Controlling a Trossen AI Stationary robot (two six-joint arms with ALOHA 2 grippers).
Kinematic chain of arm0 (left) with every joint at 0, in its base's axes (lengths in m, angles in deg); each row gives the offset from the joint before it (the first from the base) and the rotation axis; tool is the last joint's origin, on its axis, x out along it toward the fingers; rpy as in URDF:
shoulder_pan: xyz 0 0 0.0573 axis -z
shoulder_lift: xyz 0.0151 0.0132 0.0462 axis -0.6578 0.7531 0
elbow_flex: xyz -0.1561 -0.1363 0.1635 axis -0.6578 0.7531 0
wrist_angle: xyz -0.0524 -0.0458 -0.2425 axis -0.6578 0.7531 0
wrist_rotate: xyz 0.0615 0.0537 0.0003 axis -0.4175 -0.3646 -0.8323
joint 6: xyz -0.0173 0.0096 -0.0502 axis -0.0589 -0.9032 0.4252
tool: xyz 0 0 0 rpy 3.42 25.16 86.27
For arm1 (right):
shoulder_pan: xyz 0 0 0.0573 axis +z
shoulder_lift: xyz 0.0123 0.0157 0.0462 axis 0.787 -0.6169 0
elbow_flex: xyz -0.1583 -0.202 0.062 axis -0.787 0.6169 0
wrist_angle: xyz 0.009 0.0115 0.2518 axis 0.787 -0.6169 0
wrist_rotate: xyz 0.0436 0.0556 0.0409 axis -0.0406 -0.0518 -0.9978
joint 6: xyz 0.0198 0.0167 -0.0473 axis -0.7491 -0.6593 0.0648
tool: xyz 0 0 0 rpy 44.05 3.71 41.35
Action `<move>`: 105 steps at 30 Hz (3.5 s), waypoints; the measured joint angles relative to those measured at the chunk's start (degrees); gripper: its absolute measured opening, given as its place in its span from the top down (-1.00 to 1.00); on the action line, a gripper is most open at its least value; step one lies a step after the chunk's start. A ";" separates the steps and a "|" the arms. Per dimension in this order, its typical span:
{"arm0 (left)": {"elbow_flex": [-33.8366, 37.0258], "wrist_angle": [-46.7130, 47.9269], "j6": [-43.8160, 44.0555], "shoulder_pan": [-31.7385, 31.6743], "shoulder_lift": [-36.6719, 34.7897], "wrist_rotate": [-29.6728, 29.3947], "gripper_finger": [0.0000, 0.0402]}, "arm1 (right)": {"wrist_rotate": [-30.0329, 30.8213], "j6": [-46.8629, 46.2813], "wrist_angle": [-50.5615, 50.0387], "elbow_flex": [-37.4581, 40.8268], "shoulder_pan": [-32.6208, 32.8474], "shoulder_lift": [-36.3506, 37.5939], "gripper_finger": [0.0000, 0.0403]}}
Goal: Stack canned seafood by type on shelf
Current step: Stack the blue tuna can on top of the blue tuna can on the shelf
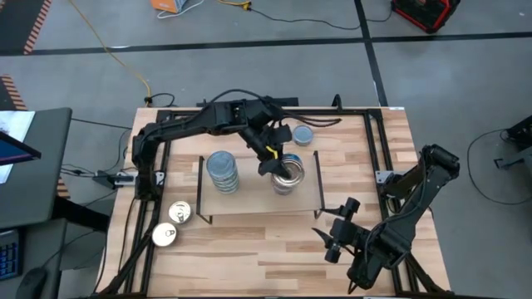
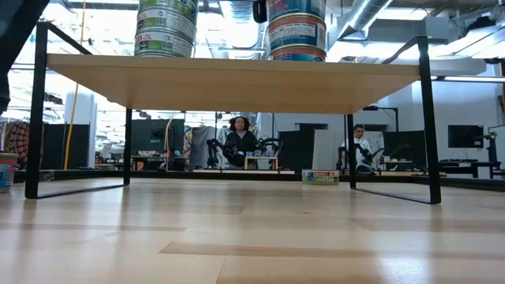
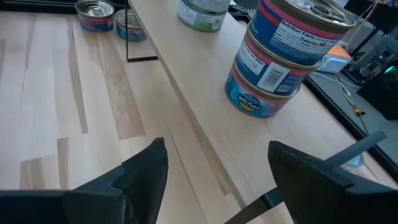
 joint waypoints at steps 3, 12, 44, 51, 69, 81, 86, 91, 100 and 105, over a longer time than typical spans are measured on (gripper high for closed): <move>0.00 0.00 0.45 -0.44 0.02 0.88 0.13 | 0.04 -0.12 -0.02 0.00 -0.02 0.00 -0.50; -0.02 3.35 0.79 -0.12 0.85 1.61 0.06 | 0.07 -0.22 0.14 0.00 -0.04 -0.02 -0.50; -4.37 9.88 -10.37 -1.00 0.87 -6.08 -0.60 | 0.31 1.73 2.01 0.00 -0.55 -0.04 -0.50; -3.54 8.60 -11.99 -0.34 0.95 -7.43 -0.60 | 0.28 1.73 1.99 0.00 -0.55 -0.04 -0.50; -4.09 11.54 -15.09 -0.51 0.98 -9.15 -0.60 | 0.28 1.73 1.99 0.00 -0.52 -0.04 -0.50; -12.36 10.23 -22.37 -0.26 -1.37 -20.04 -0.60 | 0.26 1.70 1.96 0.00 -0.52 -0.04 -0.50; -11.98 15.58 -29.65 4.37 -6.58 -35.84 -0.55 | 0.26 1.69 1.84 0.02 -0.35 -0.04 -0.50; -12.02 19.43 -30.36 14.44 -10.59 -48.97 -0.42 | 0.26 1.49 1.82 0.02 -0.33 -0.04 -0.50; -10.61 39.73 -10.10 36.29 -15.02 -68.20 -0.30 | 0.25 1.24 2.56 0.02 -0.35 -0.04 -0.50; -1.82 39.43 -1.39 50.24 -18.00 -71.79 -0.26 | 0.22 1.21 3.15 0.02 -0.87 -0.04 -0.50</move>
